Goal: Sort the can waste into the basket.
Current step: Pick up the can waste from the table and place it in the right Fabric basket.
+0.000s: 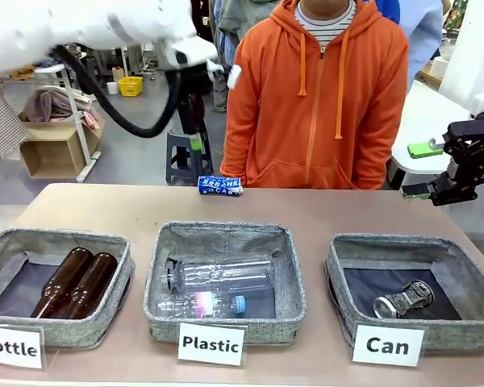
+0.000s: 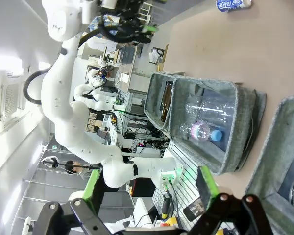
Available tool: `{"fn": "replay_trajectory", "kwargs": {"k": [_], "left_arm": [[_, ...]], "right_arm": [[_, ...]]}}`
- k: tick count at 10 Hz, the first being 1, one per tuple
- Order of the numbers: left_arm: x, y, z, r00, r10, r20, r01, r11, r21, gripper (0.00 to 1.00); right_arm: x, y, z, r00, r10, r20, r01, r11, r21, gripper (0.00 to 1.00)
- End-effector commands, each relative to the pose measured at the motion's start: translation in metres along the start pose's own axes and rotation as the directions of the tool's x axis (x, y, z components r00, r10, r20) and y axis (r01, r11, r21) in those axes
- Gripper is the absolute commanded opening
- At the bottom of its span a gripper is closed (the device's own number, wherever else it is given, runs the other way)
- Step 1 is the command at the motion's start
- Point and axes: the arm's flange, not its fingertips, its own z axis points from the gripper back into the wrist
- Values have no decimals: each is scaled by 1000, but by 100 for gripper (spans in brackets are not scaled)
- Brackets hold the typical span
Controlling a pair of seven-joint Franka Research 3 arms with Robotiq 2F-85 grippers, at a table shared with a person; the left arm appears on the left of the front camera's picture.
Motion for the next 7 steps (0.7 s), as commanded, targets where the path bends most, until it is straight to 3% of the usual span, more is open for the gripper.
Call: {"fn": "replay_trajectory", "kwargs": {"k": [1, 4, 6, 7], "left_arm": [[20, 34, -11, 989, -120, -88, 126, 990, 60, 100], [23, 32, -69, 990, -101, -97, 116, 979, 166, 100], [18, 31, -72, 999, -2, -36, 5, 997, 72, 100], [28, 40, -78, 990, -117, -76, 127, 982, 137, 100]], "right_arm": [[0, 2, -1, 1000, -3, 17, 3, 1000, 22, 100], [0, 2, -1, 1000, -3, 17, 3, 1000, 22, 100], [0, 2, -1, 1000, -3, 17, 3, 1000, 22, 100], [0, 2, -1, 1000, -3, 17, 3, 1000, 22, 100]]}}
